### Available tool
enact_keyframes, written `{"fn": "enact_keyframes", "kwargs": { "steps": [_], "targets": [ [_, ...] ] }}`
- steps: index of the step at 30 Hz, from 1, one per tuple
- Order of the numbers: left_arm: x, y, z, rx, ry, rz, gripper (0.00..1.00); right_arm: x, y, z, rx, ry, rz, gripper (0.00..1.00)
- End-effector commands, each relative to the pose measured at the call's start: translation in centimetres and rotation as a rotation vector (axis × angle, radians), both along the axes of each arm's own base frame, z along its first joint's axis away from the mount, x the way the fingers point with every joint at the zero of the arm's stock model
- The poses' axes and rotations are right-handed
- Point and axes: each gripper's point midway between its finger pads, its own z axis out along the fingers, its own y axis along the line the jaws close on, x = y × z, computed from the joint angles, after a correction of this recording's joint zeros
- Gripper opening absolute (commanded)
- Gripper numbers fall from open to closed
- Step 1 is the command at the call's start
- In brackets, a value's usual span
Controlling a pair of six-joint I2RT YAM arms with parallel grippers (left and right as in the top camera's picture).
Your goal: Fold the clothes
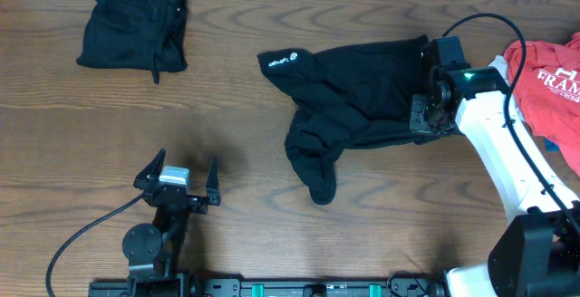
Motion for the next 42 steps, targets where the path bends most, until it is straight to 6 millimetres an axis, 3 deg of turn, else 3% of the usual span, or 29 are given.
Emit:
{"fn": "enact_keyframes", "kwargs": {
  "steps": [1,9,10,13,17,20,23,27,31,34,42],
  "targets": [
    [-0.1,-0.1,-1.5,0.013,0.043,-0.008,0.98,0.2,-0.7,0.6,-0.02,-0.025,-0.02,0.06],
    [-0.1,-0.1,-1.5,0.012,0.043,-0.009,0.98,0.2,-0.7,0.6,-0.021,-0.026,-0.018,0.1],
    [-0.1,-0.1,-1.5,0.013,0.043,-0.008,0.98,0.2,-0.7,0.6,-0.022,-0.023,-0.014,0.13],
    [-0.1,-0.1,-1.5,0.012,0.043,-0.009,0.98,-0.1,-0.7,0.6,-0.029,-0.011,0.002,0.36],
    [-0.1,-0.1,-1.5,0.012,0.043,-0.008,0.98,-0.6,-1.1,0.6,-0.051,0.011,-0.002,0.52],
    [-0.1,-0.4,-1.5,-0.021,0.047,-0.021,0.98,-1.0,-1.3,0.5,-0.061,0.026,-0.002,0.59],
    [-0.6,-2.7,-0.7,-0.181,0.054,-0.146,0.98,-1.1,-1.3,0.5,-0.062,0.032,0.0,0.61],
    [-3.4,-7.9,0.4,-0.418,0.143,-0.475,0.98,-1.1,-1.3,0.5,-0.063,0.031,0.001,0.64],
    [-5.7,-10.3,0.6,-0.575,0.269,-0.648,0.98,-0.9,-1.3,0.5,-0.061,0.021,0.001,0.66],
    [-7.1,-11.4,1.6,-0.57,0.263,-0.76,0.98,-0.7,-1.3,0.6,-0.06,0.013,0.001,0.67],
    [-7.4,-11.4,5.0,-0.475,0.081,-0.804,0.98,-0.6,-1.2,0.6,-0.059,0.008,0.002,0.7]
  ]
}}
